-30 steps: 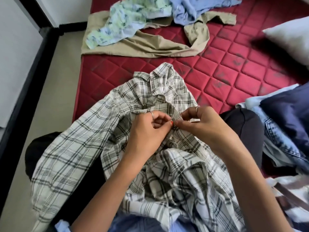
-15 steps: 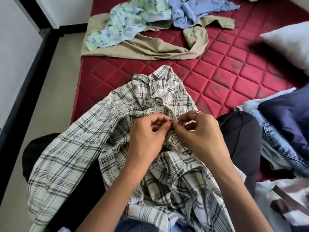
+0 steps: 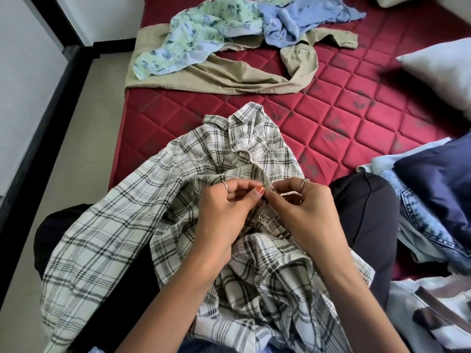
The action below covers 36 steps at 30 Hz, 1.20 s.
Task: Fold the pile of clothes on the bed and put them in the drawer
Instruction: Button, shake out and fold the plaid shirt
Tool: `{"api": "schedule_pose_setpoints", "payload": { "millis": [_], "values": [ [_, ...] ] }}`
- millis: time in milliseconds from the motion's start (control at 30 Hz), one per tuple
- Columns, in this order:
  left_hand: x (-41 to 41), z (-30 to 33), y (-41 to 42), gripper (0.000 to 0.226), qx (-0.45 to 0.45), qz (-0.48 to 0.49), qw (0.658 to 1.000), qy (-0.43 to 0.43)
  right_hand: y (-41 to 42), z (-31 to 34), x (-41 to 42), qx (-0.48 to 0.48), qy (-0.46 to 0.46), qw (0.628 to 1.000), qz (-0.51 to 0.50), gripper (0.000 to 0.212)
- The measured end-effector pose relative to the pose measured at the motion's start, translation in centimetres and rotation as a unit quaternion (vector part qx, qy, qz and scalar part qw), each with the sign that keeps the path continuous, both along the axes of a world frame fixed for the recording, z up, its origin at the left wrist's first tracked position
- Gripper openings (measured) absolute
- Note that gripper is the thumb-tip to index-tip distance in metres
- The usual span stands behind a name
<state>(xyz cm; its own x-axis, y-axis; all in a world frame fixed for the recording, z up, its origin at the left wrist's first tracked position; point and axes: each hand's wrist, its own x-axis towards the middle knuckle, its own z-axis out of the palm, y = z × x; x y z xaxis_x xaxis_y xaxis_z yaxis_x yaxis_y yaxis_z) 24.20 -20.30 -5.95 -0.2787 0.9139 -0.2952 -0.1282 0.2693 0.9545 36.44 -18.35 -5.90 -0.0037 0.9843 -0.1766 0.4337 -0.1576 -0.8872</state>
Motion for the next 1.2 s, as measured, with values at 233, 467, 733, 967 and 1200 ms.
{"api": "schedule_pose_setpoints", "payload": {
  "millis": [233,467,733,967,1200],
  "values": [
    [1.1,-0.4,-0.1,0.010,-0.010,0.069,0.997,-0.045,-0.7,-0.8,-0.9,0.039,0.054,0.997,-0.039,0.015],
    [1.2,-0.4,0.2,0.011,-0.006,0.083,0.996,-0.022,-0.2,-1.0,-0.7,0.019,0.076,0.997,-0.001,0.051],
    [1.1,-0.9,0.0,0.011,0.009,0.045,0.996,0.075,0.8,-1.2,-0.5,-0.023,0.099,0.995,0.007,0.036],
    [0.9,-0.9,-0.1,0.017,-0.001,0.022,0.995,0.100,1.0,-1.4,-0.5,-0.018,0.065,0.998,0.011,0.021],
    [1.0,0.0,0.0,0.011,0.037,-0.004,0.986,0.163,0.3,-1.0,-0.8,0.048,-0.024,0.999,-0.002,0.014]
  ]
}}
